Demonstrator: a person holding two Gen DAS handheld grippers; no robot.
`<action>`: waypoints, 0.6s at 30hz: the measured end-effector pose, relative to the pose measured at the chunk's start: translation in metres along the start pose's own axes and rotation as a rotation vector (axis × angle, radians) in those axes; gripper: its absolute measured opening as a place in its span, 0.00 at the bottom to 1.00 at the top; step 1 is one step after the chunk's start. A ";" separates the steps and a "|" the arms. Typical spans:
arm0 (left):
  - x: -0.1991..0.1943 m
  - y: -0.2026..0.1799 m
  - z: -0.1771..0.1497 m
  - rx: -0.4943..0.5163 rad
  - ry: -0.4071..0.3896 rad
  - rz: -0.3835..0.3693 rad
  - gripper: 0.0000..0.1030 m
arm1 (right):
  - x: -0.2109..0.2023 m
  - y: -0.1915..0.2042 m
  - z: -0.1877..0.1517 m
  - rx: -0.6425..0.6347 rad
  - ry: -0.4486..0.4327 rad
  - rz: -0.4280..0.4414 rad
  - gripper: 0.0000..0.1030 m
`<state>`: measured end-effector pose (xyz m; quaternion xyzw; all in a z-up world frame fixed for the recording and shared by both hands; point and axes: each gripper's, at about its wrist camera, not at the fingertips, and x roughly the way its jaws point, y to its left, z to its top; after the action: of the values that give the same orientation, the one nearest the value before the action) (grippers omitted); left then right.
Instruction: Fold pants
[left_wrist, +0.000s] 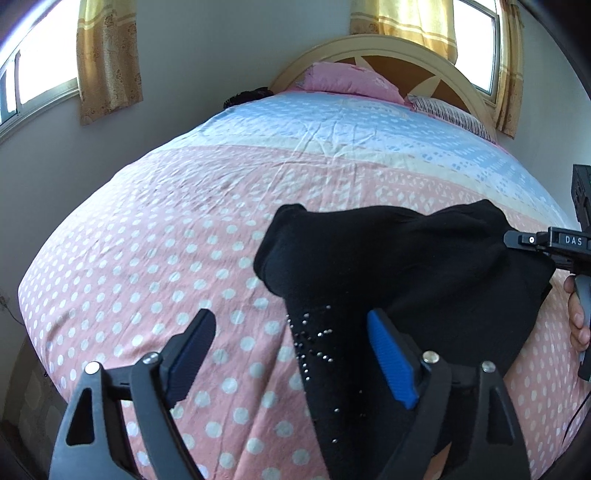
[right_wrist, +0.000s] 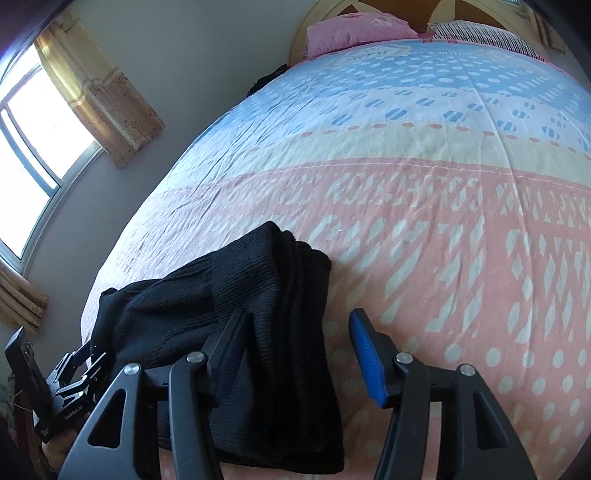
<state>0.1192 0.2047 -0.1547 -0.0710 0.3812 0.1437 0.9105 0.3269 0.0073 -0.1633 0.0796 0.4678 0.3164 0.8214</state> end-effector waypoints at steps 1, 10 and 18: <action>-0.002 0.001 -0.001 -0.001 0.000 0.007 0.87 | -0.004 -0.002 0.000 0.008 -0.012 -0.005 0.56; -0.031 0.009 -0.006 -0.038 -0.034 0.061 0.91 | -0.078 -0.015 -0.019 -0.004 -0.152 -0.160 0.60; -0.103 -0.009 0.010 -0.047 -0.219 -0.014 0.94 | -0.188 0.011 -0.083 -0.148 -0.309 -0.256 0.64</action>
<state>0.0600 0.1771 -0.0743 -0.0788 0.2756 0.1533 0.9457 0.1862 -0.1092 -0.0688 0.0065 0.3182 0.2268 0.9205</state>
